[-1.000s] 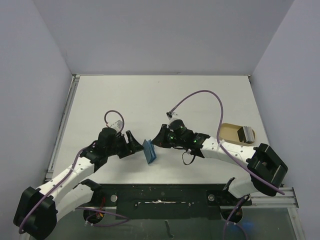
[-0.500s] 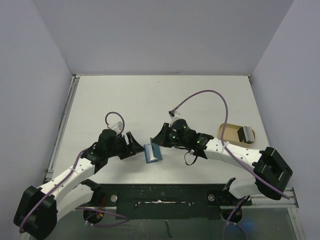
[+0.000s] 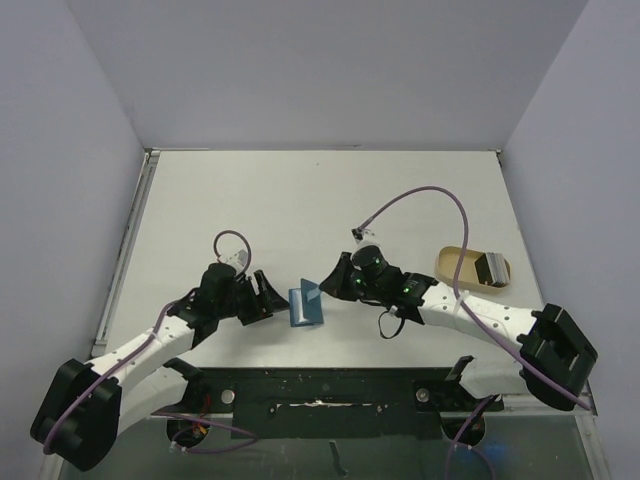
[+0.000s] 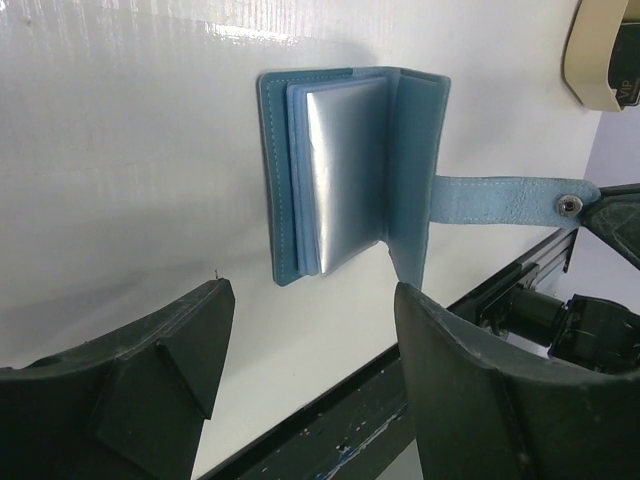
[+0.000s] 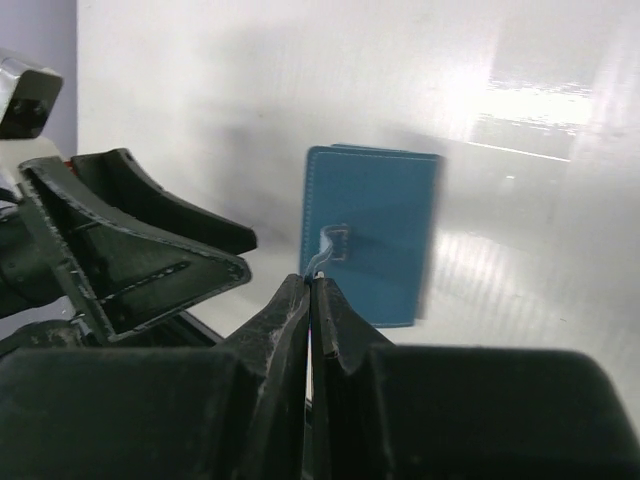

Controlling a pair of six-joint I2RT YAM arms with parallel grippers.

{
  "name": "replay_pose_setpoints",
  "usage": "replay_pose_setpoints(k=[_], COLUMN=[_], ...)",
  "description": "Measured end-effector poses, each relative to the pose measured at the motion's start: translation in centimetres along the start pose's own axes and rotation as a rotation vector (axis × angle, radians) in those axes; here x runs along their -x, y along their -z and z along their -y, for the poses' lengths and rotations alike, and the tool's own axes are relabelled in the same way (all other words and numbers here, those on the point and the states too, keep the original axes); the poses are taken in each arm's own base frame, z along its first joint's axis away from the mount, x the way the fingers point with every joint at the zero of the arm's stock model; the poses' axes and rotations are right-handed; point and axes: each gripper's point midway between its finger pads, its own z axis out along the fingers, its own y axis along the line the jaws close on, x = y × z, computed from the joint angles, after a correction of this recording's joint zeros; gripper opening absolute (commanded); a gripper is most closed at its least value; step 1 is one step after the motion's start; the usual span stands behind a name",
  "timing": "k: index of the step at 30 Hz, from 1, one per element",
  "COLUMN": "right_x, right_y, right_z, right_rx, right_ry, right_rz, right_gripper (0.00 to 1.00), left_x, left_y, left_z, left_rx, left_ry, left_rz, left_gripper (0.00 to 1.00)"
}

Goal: Put the credit cards into the card holder
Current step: Open the card holder at the center of the board.

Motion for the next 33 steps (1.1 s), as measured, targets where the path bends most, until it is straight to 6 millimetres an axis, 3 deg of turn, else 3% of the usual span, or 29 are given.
replay_pose_setpoints(k=[6,17,28,33], right_x=[-0.1,-1.4,-1.5,-1.5], right_y=[1.3,1.7,1.8,1.9], right_z=[4.1,10.0,10.5,10.7], right_rx=[-0.124,-0.278,-0.281,-0.281], right_ry=[-0.009,-0.016,-0.006,-0.008], right_rz=[0.027,0.007,0.007,0.009], right_gripper=[0.0,0.0,0.0,0.0], left_x=[-0.1,-0.6,0.0,-0.1], left_y=[-0.6,-2.0,-3.0,-3.8], left_z=[0.0,-0.6,1.4,1.3], left_rx=[-0.006,0.003,-0.097,-0.106], left_ry=[0.01,0.034,0.047,0.058], left_rz=[-0.018,-0.058,-0.057,-0.071], left_gripper=[0.62,0.59,0.59,0.55])
